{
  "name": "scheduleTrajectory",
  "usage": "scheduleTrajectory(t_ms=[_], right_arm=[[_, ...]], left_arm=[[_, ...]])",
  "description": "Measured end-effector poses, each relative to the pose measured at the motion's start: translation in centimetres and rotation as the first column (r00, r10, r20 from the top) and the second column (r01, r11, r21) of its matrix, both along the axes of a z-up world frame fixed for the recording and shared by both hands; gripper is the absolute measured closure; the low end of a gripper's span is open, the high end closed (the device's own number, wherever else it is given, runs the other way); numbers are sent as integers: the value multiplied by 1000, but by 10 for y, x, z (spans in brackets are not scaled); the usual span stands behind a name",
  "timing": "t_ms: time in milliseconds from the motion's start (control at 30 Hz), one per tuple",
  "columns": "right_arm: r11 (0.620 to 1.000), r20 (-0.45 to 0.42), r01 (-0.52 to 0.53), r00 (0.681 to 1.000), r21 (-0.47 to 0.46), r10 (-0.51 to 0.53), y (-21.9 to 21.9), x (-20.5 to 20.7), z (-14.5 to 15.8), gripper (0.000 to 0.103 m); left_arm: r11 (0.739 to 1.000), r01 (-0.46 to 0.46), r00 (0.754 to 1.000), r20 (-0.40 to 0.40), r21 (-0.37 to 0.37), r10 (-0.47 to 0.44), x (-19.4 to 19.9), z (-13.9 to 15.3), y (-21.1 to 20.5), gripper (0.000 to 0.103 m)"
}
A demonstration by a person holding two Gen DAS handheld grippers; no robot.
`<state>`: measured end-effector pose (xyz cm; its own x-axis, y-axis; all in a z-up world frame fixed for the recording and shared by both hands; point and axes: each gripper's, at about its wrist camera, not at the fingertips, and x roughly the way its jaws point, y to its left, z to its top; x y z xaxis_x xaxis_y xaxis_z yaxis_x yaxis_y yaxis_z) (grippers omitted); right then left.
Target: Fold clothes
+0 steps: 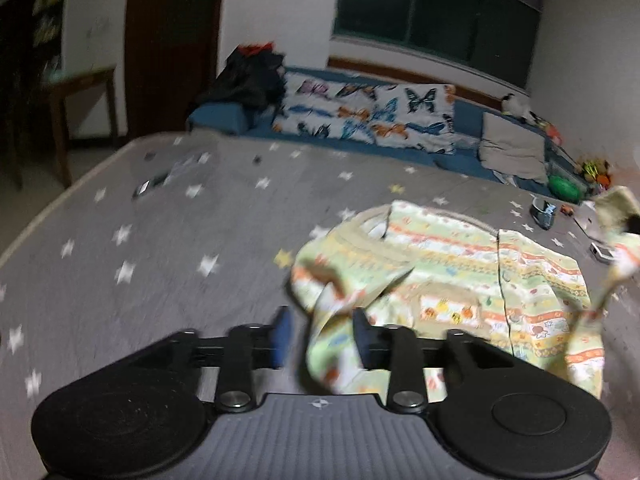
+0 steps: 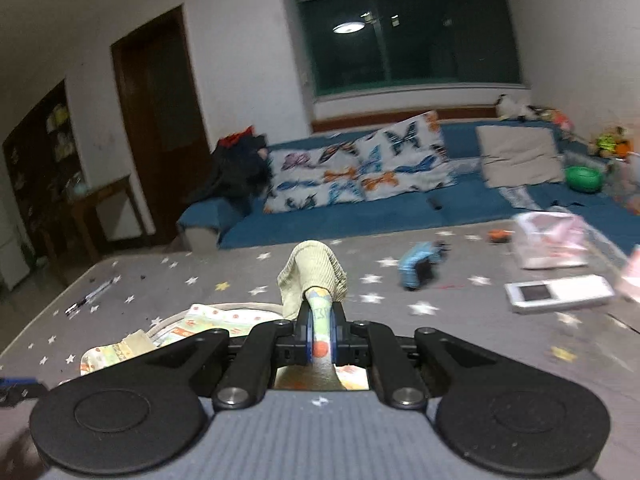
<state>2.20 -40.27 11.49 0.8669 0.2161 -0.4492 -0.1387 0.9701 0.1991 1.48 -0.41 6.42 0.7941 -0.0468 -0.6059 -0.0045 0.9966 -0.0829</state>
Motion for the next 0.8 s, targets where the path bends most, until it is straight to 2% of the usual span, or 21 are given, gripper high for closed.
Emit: scheduleTrajectory(t_ms=[167, 300, 367, 400, 433, 533, 567, 600, 667, 800], right_arm=[[995, -20, 95, 995, 42, -94, -47, -54, -7, 96], [977, -82, 204, 977, 65, -199, -85, -88, -27, 94], [963, -121, 257, 961, 76, -247, -101, -101, -38, 91], [956, -141, 285, 952, 74, -273, -108, -107, -43, 91], [948, -158, 310, 942, 67, -297, -113, -113, -48, 91], [936, -168, 350, 925, 28, -341, -120, -126, -55, 90], [934, -160, 358, 922, 10, -352, -121, -131, -56, 86], [931, -153, 366, 919, -8, -363, -122, -135, -56, 76], [912, -141, 408, 901, -45, -411, -121, -139, -55, 66], [901, -125, 433, 893, -26, -433, -125, -144, -52, 65]], left_arm=[[985, 100, 995, 4, 140, -102, 24, -9, -29, 56], [948, 189, 982, -22, 255, -189, 45, -24, -52, 56], [933, 215, 976, -43, 290, -211, 54, -33, -58, 56], [933, 212, 977, -52, 291, -206, 56, -36, -57, 61], [934, 210, 978, -60, 291, -201, 59, -39, -56, 70], [935, 202, 979, -85, 291, -185, 67, -49, -53, 89], [938, 198, 980, -89, 286, -179, 69, -51, -50, 91], [945, 186, 982, -83, 269, -169, 68, -48, -46, 94], [959, 156, 987, -65, 238, -144, 62, -42, -38, 97], [977, 81, 997, -31, 200, -76, 49, -30, -19, 99]])
